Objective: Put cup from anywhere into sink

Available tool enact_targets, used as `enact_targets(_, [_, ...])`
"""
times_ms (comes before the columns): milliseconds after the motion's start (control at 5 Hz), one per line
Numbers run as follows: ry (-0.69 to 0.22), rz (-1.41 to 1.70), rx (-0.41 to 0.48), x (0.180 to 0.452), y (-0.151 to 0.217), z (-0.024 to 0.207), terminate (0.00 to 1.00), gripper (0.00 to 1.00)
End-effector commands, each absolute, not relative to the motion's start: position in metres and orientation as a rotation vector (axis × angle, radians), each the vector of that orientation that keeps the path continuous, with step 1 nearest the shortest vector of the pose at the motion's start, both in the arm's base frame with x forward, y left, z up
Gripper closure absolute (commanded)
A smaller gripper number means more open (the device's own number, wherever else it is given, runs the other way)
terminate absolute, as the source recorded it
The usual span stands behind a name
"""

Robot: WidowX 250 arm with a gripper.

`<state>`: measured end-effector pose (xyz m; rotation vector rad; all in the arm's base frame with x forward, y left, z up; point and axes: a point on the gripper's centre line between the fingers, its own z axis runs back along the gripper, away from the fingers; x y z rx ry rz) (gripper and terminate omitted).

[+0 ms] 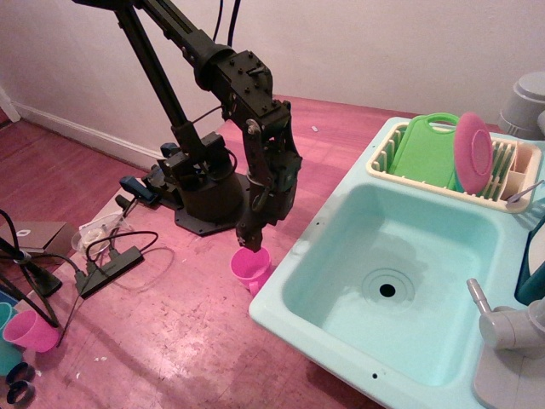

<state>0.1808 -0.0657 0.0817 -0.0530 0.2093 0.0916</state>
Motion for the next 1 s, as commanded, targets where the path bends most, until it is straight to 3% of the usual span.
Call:
enact_targets(0, [0.209, 0.092, -0.053, 0.181, -0.066, 0.082, 0.0, 0.0])
enact_targets(800, [0.311, 0.152, -0.087, 0.166, -0.085, 0.025, 0.0, 0.0])
